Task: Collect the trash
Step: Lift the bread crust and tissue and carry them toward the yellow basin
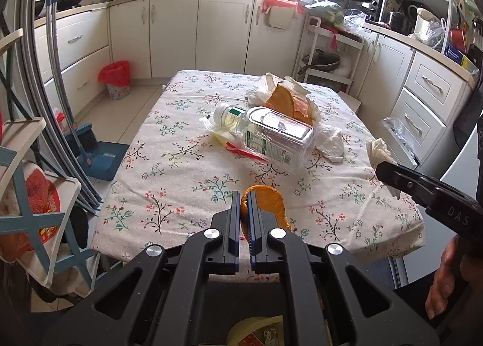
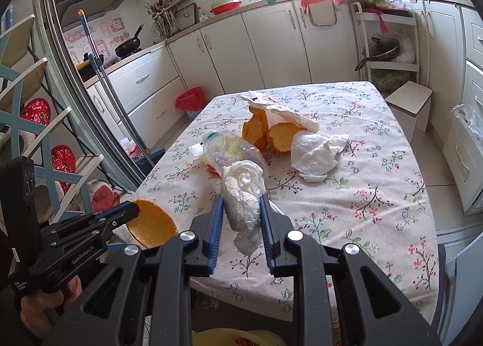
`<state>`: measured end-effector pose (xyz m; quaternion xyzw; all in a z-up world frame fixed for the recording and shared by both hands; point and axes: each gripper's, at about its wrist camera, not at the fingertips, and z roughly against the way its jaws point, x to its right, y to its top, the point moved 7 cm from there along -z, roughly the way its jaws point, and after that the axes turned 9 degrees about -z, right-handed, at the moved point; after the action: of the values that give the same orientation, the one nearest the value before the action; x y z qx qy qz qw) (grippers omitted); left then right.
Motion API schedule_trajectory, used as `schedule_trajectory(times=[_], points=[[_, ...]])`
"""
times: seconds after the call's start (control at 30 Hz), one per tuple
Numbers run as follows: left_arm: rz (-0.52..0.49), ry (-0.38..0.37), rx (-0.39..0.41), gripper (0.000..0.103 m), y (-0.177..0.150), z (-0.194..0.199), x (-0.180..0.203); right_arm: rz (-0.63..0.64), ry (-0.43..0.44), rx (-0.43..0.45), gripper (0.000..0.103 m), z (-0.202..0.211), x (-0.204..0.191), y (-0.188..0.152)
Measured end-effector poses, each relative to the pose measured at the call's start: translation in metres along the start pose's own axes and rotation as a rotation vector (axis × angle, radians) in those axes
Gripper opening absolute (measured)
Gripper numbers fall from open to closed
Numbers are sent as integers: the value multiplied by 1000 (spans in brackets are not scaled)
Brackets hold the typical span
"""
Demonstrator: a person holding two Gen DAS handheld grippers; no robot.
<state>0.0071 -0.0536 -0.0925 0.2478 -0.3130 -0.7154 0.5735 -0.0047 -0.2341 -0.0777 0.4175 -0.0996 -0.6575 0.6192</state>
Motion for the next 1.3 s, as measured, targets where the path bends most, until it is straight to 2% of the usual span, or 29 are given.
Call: schedule_trajectory(times=[0.6, 1.3], points=[[-12, -9, -16, 4, -24, 22, 7, -28, 9, -22, 25, 18, -2, -33], [-46, -31, -51, 4, -61, 45, 22, -91, 42, -86, 27, 54, -3, -93]])
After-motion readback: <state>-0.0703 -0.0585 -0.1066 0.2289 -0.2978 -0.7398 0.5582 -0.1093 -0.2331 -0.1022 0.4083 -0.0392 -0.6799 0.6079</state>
